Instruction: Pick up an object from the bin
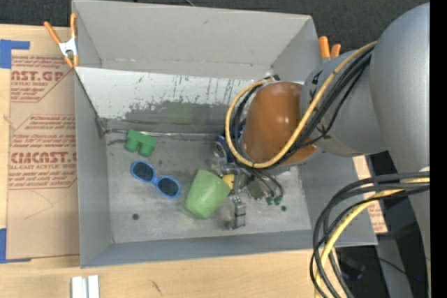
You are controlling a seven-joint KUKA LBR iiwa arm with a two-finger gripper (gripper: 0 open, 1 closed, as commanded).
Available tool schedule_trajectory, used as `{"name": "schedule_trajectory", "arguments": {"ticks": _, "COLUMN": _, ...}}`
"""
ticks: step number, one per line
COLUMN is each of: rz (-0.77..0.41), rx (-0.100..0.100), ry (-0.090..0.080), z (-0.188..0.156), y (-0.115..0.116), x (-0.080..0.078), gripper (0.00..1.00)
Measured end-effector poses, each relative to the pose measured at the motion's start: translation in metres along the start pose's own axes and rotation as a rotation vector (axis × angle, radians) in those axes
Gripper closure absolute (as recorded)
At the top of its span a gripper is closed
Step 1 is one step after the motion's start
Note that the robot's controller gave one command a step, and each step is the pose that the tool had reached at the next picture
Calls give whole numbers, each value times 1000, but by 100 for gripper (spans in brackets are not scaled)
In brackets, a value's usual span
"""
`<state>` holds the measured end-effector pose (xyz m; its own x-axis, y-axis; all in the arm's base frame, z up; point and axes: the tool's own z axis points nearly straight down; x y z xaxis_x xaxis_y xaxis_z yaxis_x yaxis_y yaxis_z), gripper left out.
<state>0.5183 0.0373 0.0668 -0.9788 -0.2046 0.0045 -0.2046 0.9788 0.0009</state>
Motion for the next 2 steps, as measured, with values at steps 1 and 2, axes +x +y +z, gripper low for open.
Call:
{"name": "schedule_trajectory", "arguments": {"ticks": 1, "rz": -332, "rx": 1, "ry": -7, "z": -33, "y": 11, "x": 13, "gripper": 0}}
{"name": "schedule_trajectory", "arguments": {"ticks": 2, "rz": -356, "rx": 2, "ry": -9, "z": -47, "y": 4, "x": -20, "gripper": 0}}
